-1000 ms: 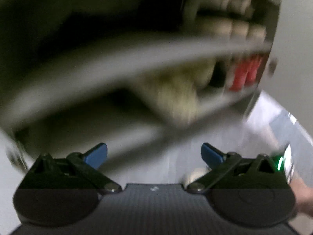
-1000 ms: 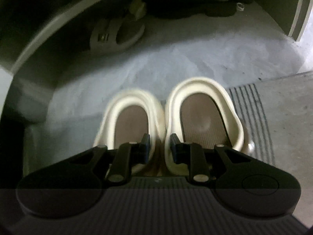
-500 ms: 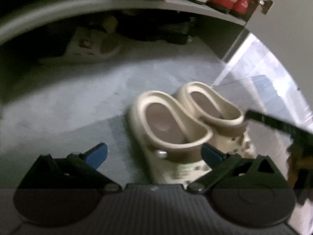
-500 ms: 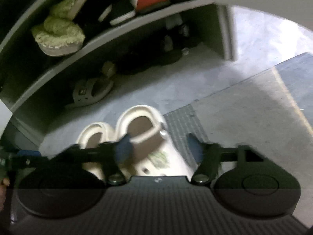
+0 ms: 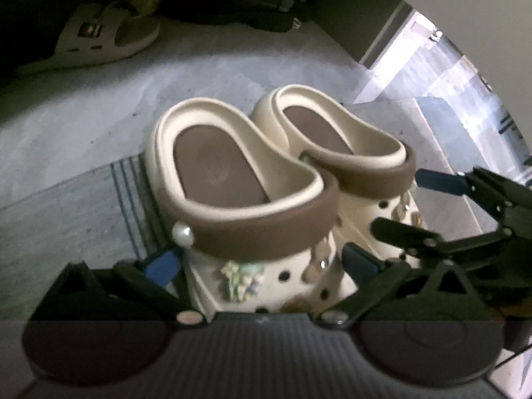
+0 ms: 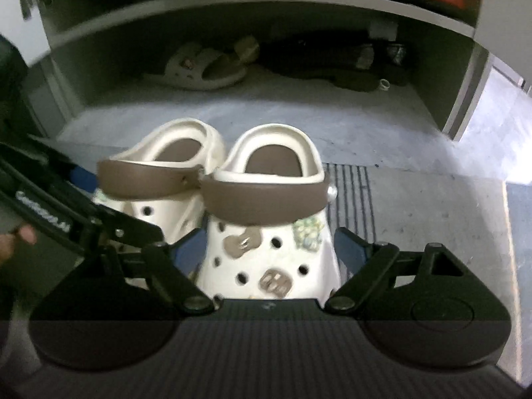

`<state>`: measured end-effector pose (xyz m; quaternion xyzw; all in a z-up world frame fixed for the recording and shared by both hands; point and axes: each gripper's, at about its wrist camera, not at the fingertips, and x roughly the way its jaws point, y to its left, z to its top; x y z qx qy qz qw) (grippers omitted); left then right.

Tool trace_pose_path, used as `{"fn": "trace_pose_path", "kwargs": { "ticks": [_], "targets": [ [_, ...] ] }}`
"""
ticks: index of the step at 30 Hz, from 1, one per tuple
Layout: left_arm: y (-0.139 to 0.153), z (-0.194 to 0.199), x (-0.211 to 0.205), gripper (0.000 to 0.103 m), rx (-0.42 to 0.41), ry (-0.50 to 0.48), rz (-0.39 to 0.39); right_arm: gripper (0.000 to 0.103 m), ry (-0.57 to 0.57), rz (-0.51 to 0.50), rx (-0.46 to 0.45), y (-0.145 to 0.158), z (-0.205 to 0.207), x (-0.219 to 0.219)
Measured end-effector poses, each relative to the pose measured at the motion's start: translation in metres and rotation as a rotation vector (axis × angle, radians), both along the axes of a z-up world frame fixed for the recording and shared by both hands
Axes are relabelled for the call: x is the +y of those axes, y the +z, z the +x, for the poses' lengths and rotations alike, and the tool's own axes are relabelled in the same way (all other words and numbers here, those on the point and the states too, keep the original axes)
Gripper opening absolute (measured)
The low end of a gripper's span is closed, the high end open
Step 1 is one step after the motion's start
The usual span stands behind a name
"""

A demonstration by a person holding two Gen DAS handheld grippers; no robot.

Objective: Organize scattered shoes
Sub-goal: 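Lift the cream clogs with the right gripper toward the cabinet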

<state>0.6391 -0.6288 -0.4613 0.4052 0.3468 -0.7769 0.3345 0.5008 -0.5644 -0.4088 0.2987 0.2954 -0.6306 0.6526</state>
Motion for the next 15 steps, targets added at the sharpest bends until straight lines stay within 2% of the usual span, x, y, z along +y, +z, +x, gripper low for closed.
{"fn": "trace_pose_path", "kwargs": {
  "ticks": [3,7,9,11,13,15],
  "targets": [
    [-0.002,0.001,-0.009,0.103,0.003,-0.004,0.020,0.090,-0.023,0.025,-0.067,-0.007,-0.008,-0.010],
    [-0.002,0.008,-0.021,0.103,0.039,0.022,0.063,0.091,-0.018,0.013,-0.006,-0.016,0.000,-0.017],
    [0.002,0.013,-0.025,0.100,0.055,0.038,0.068,0.092,-0.046,0.010,0.005,-0.020,0.002,-0.021],
    [0.006,0.016,-0.027,0.095,0.058,0.057,0.057,0.092,-0.069,0.013,-0.006,-0.021,0.001,-0.023],
    [0.016,0.027,-0.025,0.090,0.034,0.069,0.007,0.092,-0.088,0.026,-0.025,-0.020,-0.002,-0.025],
    [0.026,0.036,-0.022,0.085,0.008,0.059,-0.041,0.090,-0.131,0.043,-0.082,-0.016,-0.009,-0.028]
  ]
}}
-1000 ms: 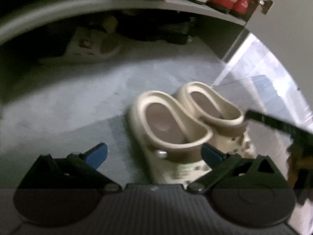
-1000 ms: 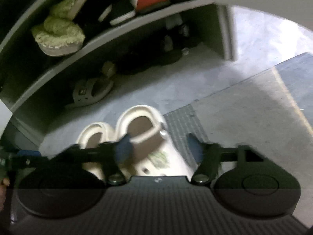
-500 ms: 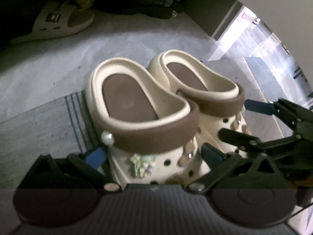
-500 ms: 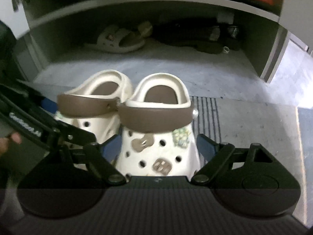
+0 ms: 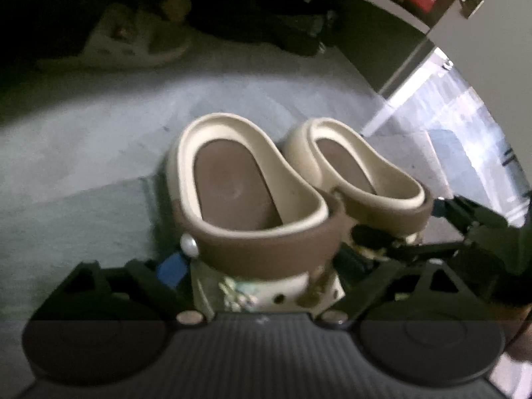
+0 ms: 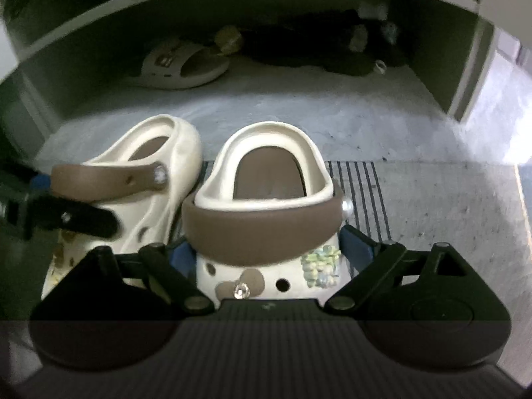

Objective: Organize scattered shoes
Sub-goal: 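Lift the cream clogs with the right gripper toward the cabinet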

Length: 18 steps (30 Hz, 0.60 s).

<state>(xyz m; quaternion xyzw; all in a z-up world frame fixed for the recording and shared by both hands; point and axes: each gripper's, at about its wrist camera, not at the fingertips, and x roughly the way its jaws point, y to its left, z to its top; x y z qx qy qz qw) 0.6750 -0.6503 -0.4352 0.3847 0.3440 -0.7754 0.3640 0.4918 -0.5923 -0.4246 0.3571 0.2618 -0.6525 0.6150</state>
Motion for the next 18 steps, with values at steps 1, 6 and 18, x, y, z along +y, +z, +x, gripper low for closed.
{"fn": "trace_pose_path", "kwargs": {
  "ticks": [1,6,18],
  "targets": [
    [0.003,0.003,0.001,0.082,-0.007,-0.002,-0.011,0.089,-0.009,0.003,-0.009,0.001,-0.001,-0.001],
    [0.013,0.018,0.011,0.092,-0.053,-0.018,-0.092,0.086,-0.089,-0.014,-0.133,0.008,0.000,0.008],
    [0.001,0.000,0.006,0.102,-0.074,0.023,-0.052,0.084,-0.017,-0.044,0.116,0.007,0.046,0.020]
  ]
}}
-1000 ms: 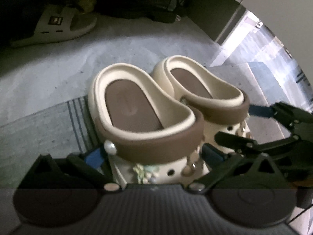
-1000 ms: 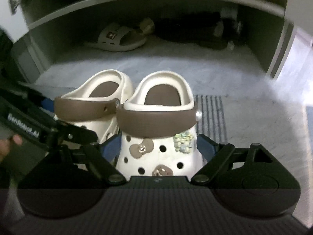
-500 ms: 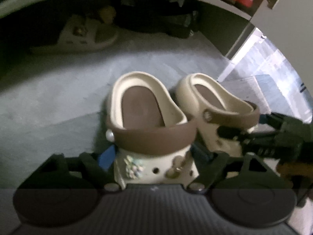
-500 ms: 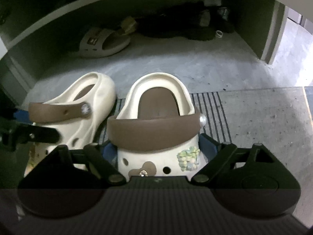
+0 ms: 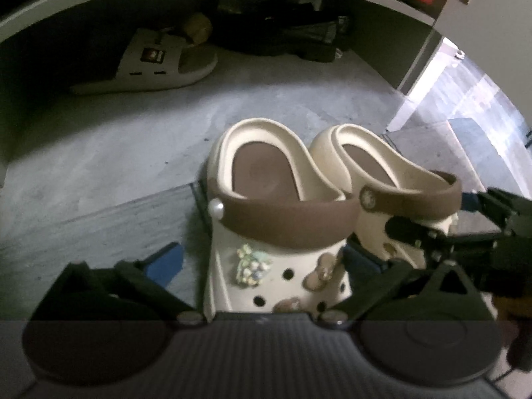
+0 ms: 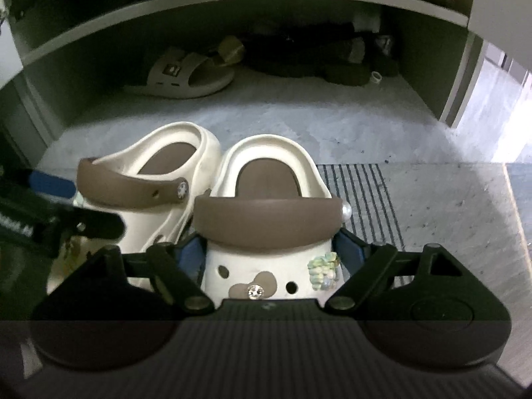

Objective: Organize scattered shoes
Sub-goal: 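Lift the cream clogs with the right gripper toward the cabinet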

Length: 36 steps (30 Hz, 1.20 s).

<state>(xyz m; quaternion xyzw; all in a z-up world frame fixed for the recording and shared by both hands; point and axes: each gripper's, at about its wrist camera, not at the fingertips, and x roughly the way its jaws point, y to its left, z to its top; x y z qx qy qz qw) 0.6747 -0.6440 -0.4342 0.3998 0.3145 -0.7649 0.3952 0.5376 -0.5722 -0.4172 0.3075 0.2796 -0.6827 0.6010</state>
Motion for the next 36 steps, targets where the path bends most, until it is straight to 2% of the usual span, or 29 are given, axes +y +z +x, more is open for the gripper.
{"fn": "trace_pose_path", "kwargs": {
  "ticks": [5,8,11,14,19,21,24,27,31,36],
  "targets": [
    [-0.016,-0.012,-0.006,0.103,-0.026,0.021,0.068,0.084,-0.061,0.014,0.042,-0.001,-0.009,0.005],
    [-0.025,-0.015,-0.016,0.103,-0.026,0.056,0.094,0.084,-0.055,0.013,0.052,-0.003,-0.010,0.006],
    [-0.029,-0.023,-0.022,0.103,-0.046,0.053,0.058,0.085,-0.055,0.005,0.060,-0.006,-0.009,0.007],
    [-0.031,-0.029,-0.025,0.096,-0.049,0.029,0.029,0.090,-0.042,0.017,0.041,-0.009,-0.014,0.005],
    [-0.024,-0.021,-0.023,0.094,-0.048,0.047,0.002,0.089,-0.027,0.051,-0.042,-0.010,-0.031,-0.004],
    [-0.014,-0.004,-0.019,0.094,-0.035,0.071,-0.022,0.087,-0.044,0.046,-0.076,-0.007,-0.032,-0.003],
    [0.004,0.018,-0.013,0.094,-0.032,0.090,-0.079,0.086,-0.088,-0.010,-0.182,0.002,-0.034,0.002],
    [0.026,0.038,-0.006,0.094,-0.010,0.110,-0.137,0.086,-0.084,-0.056,-0.210,0.014,-0.027,0.003],
    [0.057,0.057,0.004,0.094,0.018,0.110,-0.239,0.086,-0.041,-0.145,-0.230,0.046,-0.016,0.004],
    [0.122,0.084,0.007,0.094,0.080,0.157,-0.398,0.086,0.049,-0.330,-0.187,0.105,-0.001,0.005]
  ]
}}
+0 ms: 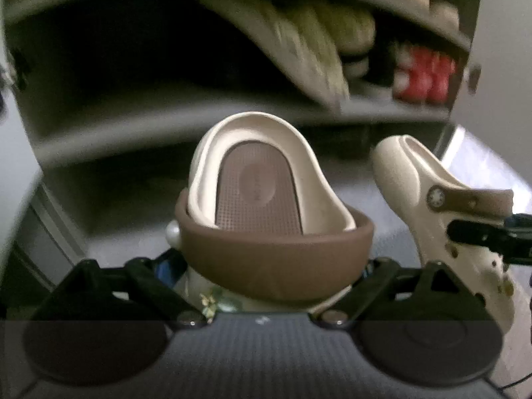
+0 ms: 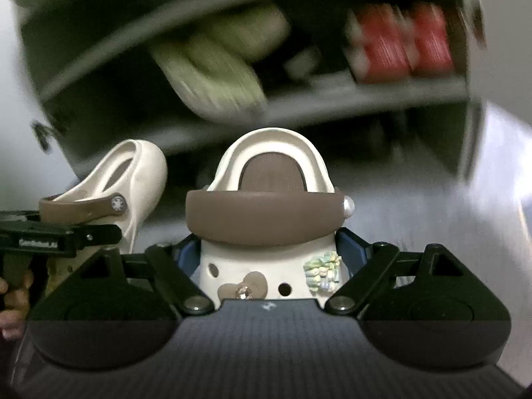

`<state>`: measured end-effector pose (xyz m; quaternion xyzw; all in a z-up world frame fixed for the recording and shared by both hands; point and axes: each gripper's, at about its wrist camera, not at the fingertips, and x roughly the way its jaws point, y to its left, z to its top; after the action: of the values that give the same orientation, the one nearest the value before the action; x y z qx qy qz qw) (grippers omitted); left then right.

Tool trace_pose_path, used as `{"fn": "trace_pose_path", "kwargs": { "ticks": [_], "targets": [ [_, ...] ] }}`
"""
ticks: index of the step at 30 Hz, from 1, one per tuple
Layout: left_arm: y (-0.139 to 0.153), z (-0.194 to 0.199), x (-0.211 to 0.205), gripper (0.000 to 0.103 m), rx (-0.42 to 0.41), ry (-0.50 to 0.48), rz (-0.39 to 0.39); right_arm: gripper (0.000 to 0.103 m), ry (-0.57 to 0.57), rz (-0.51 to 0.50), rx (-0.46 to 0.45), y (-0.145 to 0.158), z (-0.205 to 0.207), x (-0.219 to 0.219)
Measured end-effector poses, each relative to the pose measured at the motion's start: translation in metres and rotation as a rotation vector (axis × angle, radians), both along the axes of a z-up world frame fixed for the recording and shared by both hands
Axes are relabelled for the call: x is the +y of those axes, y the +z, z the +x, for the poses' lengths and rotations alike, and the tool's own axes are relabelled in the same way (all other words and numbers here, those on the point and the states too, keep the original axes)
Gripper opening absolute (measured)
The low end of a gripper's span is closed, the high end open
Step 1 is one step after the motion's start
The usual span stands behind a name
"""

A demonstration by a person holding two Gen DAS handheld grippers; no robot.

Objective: Organize scattered shoes
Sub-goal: 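Lift the cream clogs with the right gripper toward the cabinet, then push the cream clogs onto a cabinet shelf and open the right gripper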

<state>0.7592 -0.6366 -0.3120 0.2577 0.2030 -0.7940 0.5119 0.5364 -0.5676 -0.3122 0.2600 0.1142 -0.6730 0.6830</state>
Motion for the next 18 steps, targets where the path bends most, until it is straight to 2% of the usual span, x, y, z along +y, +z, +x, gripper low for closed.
{"fn": "trace_pose_path", "kwargs": {
  "ticks": [3,8,14,18],
  "targets": [
    [0.040,0.010,-0.003,0.094,0.031,0.034,-0.096,0.086,0.066,-0.136,0.057,0.040,0.012,-0.005],
    [0.103,0.018,-0.009,0.094,0.118,0.097,-0.209,0.086,0.118,-0.263,0.089,0.093,0.023,-0.030],
    [0.143,0.021,-0.044,0.090,0.175,0.191,-0.242,0.086,0.195,-0.355,0.153,0.140,0.053,-0.082],
    [0.154,0.025,-0.075,0.090,0.189,0.272,-0.232,0.086,0.224,-0.342,0.183,0.166,0.073,-0.130]
  ]
}}
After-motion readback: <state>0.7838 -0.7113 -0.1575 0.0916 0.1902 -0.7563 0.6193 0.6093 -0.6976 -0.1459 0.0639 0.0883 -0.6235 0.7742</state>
